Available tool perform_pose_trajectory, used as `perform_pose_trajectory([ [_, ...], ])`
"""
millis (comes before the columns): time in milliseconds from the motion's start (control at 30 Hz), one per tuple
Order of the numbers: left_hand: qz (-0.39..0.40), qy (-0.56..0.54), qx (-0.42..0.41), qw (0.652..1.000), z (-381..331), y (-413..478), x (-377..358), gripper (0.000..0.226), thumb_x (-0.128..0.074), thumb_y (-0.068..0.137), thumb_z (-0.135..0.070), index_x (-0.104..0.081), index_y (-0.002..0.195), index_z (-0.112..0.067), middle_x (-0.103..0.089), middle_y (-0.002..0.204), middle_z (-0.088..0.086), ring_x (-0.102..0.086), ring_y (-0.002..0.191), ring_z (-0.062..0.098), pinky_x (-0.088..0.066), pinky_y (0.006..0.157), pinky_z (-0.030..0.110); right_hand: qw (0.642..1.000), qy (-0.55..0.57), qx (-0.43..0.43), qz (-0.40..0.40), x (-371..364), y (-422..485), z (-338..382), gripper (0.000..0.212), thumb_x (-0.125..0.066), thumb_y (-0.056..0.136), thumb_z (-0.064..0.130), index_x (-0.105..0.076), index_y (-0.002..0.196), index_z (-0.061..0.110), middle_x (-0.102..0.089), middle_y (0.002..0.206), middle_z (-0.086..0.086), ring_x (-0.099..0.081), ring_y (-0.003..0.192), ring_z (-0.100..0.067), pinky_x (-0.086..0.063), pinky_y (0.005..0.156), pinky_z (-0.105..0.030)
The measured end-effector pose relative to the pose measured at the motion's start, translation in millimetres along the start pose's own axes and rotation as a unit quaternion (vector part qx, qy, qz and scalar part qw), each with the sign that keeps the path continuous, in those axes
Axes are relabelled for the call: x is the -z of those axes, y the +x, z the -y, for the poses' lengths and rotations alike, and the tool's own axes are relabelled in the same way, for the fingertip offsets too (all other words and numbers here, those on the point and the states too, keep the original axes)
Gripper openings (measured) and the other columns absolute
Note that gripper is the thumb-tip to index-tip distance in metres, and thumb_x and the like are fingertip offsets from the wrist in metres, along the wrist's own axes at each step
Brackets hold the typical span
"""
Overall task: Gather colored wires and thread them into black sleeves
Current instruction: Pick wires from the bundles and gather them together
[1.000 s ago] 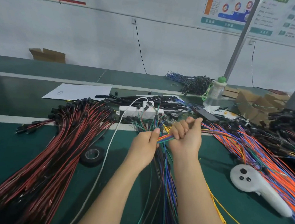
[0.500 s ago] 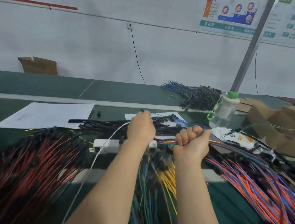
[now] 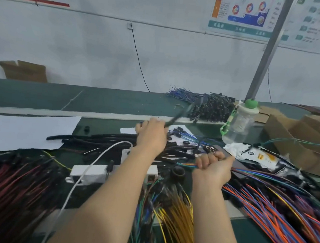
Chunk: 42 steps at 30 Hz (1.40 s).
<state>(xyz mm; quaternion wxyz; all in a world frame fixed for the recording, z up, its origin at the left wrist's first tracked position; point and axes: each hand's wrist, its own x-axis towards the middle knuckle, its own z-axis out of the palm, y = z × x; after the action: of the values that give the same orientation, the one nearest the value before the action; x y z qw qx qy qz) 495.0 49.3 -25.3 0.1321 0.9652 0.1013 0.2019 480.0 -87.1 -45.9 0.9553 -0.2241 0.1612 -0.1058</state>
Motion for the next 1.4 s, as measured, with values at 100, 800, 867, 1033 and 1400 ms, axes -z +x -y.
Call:
perform_pose_trajectory([
  [100,-0.086,-0.188,-0.08,0.975,-16,-13,62,0.02,-0.03,0.102,-0.027,-0.043,0.103,-0.012,-0.057,0.09,0.01,-0.058,0.082,0.029,-0.043,0.07,0.04,0.999,-0.001,-0.022,0.024,2,-25,16,0.048,-0.028,0.104,0.037,-0.041,0.064,0.014,-0.022,0.037,0.007,-0.017,0.028,-0.009,-0.011,0.034,-0.014],
  [800,0.139,-0.913,0.0,0.384,77,-357,147,0.073,-0.082,0.058,-0.048,-0.065,0.115,-0.005,-0.056,0.133,0.016,-0.068,0.097,0.028,-0.058,0.063,0.023,0.973,-0.102,-0.153,0.137,111,-247,75,0.034,-0.054,0.094,0.04,-0.042,0.071,0.019,-0.044,0.047,0.003,-0.019,0.029,-0.002,-0.014,0.027,-0.014],
  [867,0.12,-0.968,-0.04,0.216,67,-364,136,0.083,-0.082,0.06,-0.046,-0.056,0.125,-0.001,-0.048,0.138,0.022,-0.064,0.103,0.033,-0.059,0.075,0.03,0.977,-0.082,-0.158,0.121,110,-250,71,0.034,-0.055,0.094,0.04,-0.041,0.071,0.018,-0.044,0.047,0.003,-0.018,0.029,-0.002,-0.013,0.027,-0.014],
  [1033,-0.042,-0.987,0.021,0.152,38,-357,122,0.1,-0.057,0.062,-0.074,-0.051,0.129,-0.001,-0.059,0.121,0.019,-0.061,0.106,0.031,-0.052,0.088,0.043,0.975,-0.079,-0.184,0.098,116,-252,53,0.035,-0.054,0.095,0.038,-0.044,0.07,0.015,-0.048,0.046,0.002,-0.02,0.027,-0.003,-0.013,0.027,-0.014],
  [1400,0.041,-0.742,0.131,0.656,3,-345,82,0.011,-0.059,0.087,-0.009,-0.063,0.096,-0.014,-0.069,0.073,-0.003,-0.062,0.062,0.006,-0.05,0.061,0.015,0.92,-0.3,-0.173,0.184,131,-258,28,0.031,-0.062,0.091,0.029,-0.054,0.065,0.014,-0.044,0.039,0.006,-0.027,0.027,-0.002,-0.016,0.029,-0.013],
])
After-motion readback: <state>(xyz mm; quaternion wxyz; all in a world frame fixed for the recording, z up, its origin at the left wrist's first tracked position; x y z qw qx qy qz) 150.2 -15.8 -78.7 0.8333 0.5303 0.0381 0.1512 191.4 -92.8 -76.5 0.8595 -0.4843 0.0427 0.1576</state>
